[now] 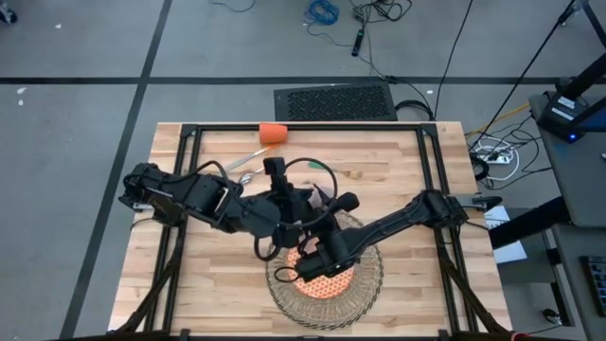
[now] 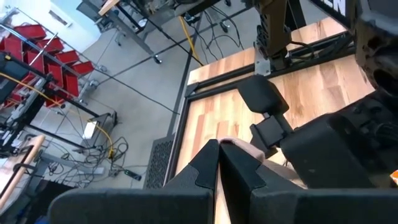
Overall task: Set table place
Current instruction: Fold the napkin
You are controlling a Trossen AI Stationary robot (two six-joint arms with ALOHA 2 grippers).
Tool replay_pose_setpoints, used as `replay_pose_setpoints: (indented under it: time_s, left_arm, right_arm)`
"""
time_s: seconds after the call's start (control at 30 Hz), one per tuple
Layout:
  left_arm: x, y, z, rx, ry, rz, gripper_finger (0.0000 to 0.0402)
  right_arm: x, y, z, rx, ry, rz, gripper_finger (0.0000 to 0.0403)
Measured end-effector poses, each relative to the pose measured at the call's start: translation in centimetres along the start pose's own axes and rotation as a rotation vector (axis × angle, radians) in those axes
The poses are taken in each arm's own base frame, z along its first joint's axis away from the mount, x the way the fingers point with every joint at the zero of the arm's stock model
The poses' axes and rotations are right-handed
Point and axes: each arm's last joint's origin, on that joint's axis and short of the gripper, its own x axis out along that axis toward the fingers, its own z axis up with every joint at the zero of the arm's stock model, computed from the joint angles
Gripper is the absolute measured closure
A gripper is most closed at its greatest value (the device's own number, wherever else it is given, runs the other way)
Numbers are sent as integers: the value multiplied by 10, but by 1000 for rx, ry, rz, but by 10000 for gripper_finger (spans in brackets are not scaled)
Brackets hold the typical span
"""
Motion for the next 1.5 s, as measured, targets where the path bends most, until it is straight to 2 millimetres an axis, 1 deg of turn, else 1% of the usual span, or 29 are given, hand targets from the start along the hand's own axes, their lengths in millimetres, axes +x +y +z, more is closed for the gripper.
replay_pose_setpoints:
  time_s: [0.13,0.27,0.47,0.57,0.67,0.83,0.9,1.07,1.23,1.3,1.5]
  left_arm:
    - [-1,-1,0,3,1,8,402]
    - [-1,0,0,3,3,11,402]
    - [-1,0,-1,15,17,29,402]
    - [0,0,-2,22,26,45,402]
    - [0,0,-2,21,26,45,402]
    - [-1,0,-3,43,29,41,402]
    - [-2,0,-3,46,26,20,402]
    - [-7,2,-5,48,11,-93,402]
    - [-7,6,-9,54,21,-200,402]
    - [-8,11,-11,49,23,-219,402]
    - [-19,22,-15,29,23,-233,402]
  right_arm:
    - [0,2,-9,-16,33,4,249]
    - [-4,7,-16,-26,53,18,257]
    - [-18,9,-34,-32,77,49,274]
    - [-22,10,-44,-20,109,58,289]
    - [-22,10,-55,-5,115,51,318]
    - [-25,10,-58,-14,114,56,386]
    - [-27,10,-58,-23,102,61,398]
    - [-28,9,-55,-17,86,62,400]
    - [-28,9,-56,-18,111,64,402]
    - [-30,9,-56,-25,110,70,402]
    - [-37,9,-57,-32,126,86,402]
